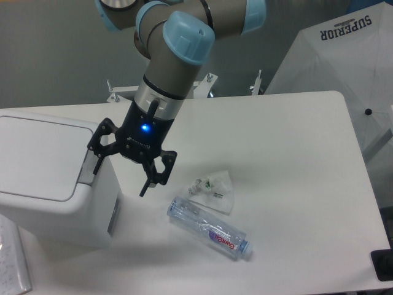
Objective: Open the trash can
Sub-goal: 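Lower the gripper finger against the lid's front edge, then push the trash can lid up and back to flip it open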
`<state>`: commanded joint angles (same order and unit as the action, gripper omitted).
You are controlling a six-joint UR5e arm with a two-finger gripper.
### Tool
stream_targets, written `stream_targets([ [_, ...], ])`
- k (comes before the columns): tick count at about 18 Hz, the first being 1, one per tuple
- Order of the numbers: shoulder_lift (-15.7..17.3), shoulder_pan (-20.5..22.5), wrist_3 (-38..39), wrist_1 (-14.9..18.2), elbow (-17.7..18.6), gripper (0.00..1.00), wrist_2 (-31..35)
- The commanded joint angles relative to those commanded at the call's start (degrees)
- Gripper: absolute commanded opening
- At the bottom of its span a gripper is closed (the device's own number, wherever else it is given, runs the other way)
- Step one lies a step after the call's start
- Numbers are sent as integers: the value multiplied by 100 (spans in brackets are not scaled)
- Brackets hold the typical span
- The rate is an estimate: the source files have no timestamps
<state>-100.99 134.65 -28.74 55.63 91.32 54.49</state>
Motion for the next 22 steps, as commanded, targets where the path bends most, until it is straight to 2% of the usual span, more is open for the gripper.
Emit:
stream_targets([
  [22, 0, -79, 26, -9, 70, 100, -18],
])
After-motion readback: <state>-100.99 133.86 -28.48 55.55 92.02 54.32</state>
